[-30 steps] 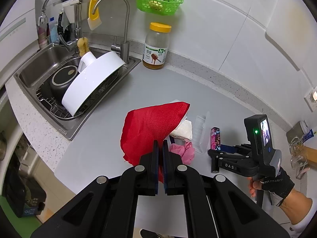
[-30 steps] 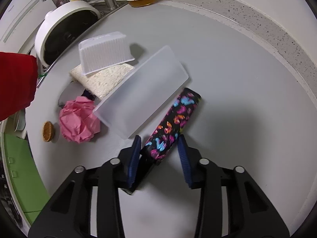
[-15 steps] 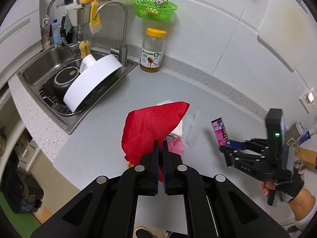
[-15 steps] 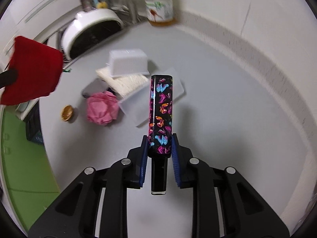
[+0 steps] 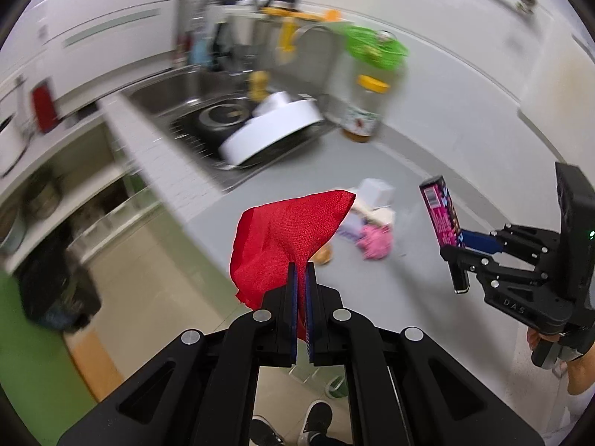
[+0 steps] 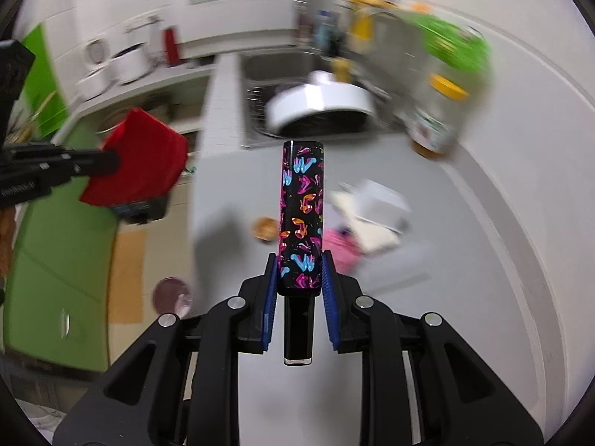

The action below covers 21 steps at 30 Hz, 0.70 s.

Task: Collect trash
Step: 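Carry cloth and tube to the pink wastebasket and release both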

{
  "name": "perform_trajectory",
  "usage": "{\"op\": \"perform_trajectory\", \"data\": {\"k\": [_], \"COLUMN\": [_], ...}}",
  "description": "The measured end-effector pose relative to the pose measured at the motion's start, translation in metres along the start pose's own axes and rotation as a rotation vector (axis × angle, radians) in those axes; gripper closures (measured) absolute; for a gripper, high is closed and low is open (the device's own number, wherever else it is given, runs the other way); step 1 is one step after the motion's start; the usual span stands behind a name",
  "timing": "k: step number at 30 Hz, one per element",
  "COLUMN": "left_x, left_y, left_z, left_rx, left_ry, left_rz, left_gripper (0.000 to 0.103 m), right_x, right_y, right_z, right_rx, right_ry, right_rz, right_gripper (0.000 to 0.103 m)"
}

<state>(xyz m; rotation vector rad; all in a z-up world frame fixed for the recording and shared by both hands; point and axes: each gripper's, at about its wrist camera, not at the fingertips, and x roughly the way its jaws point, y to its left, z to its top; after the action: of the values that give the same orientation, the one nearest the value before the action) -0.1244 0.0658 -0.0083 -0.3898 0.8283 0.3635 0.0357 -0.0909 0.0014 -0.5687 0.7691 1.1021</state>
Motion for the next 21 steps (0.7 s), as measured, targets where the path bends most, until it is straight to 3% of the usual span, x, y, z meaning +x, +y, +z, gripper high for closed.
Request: {"op": "perform_trajectory", "data": {"k": [13, 17, 21], "left_x": [-0.080, -0.074, -0.028], "left_y": [0.155, 0.198, 0.250], "left_z": [-0.112, -0.138, -0.175], "left_rx": [-0.290, -0.347, -0.404], "left_ry": [-0.005, 0.015, 0.049], "left_rz": [0.202, 0.228, 0.226], "left_gripper": [0.099, 0.099, 0.099], "right_x": [0.066, 0.105, 0.178], "right_y": [0.198, 0.249, 0.282], "right_z": [0.042, 0.040, 0.024], "right_rx": [-0.226, -0.257, -0.278], "right_ry": [0.049, 0.095, 0.155], "right_rz": [0.244, 0.292, 0.314], "right_gripper": [0.081, 0.081, 0.081]}}
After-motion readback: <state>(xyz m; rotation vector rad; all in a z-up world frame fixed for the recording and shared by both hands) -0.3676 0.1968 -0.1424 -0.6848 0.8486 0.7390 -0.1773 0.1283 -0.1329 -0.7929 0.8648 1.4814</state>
